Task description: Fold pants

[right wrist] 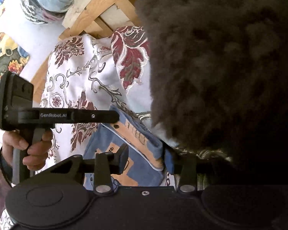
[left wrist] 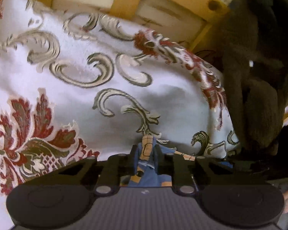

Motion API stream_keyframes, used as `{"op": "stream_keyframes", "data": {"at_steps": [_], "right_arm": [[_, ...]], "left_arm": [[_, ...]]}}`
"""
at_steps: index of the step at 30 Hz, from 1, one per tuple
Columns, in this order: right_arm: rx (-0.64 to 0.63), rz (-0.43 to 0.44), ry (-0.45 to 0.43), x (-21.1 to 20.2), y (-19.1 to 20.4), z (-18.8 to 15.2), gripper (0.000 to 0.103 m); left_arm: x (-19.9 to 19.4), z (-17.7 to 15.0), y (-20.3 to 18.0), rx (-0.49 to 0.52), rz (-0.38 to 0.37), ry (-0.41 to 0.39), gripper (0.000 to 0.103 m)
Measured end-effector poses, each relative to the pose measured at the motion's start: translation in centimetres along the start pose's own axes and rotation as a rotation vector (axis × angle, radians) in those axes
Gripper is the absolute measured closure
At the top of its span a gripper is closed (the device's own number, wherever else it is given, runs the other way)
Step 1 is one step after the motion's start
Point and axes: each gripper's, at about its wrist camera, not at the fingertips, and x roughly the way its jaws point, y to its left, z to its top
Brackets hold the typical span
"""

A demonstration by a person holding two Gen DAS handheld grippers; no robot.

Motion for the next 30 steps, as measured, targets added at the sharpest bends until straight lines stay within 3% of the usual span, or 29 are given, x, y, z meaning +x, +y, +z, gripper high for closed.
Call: {"op": "stream_keyframes", "data": {"at_steps": [4, 10, 15, 23, 27, 30], "right_arm": [[-0.005, 0.004, 0.0, 0.1, -0.2, 0.0, 0.057], [0.001, 0.015, -0.001, 0.1, -0.4, 0.0, 0.053], [-0.004, 0.04, 0.004, 0.0, -0.3, -0.1, 0.042], [-0.013, 0.036, -0.008, 0.2, 0.0, -0.3, 0.038], [0.005, 0.018, -0.019, 0.2, -0.2, -0.2, 0.045], [-0.004, 0.008, -0.027, 0.5, -0.1, -0.2, 0.045]], "left_arm": [[-1.0, -1.4, -2.1, 0.115, 0.056, -0.056, 0.089], [-3.1, -2.9, -4.3, 0.191, 0.096, -0.13, 0.089], [-5.6, -4.6, -7.1, 0.294, 0.12, -0.189, 0.089], [-7.7, -6.4, -7.6, 0.313, 0.148, -0.202, 0.089], [-8.3, -6.5, -7.8, 0.325, 0.162, -0.225, 0.089], [-8.7, -6.6, -8.2, 0.335, 0.165, -0.23, 0.09]]}}
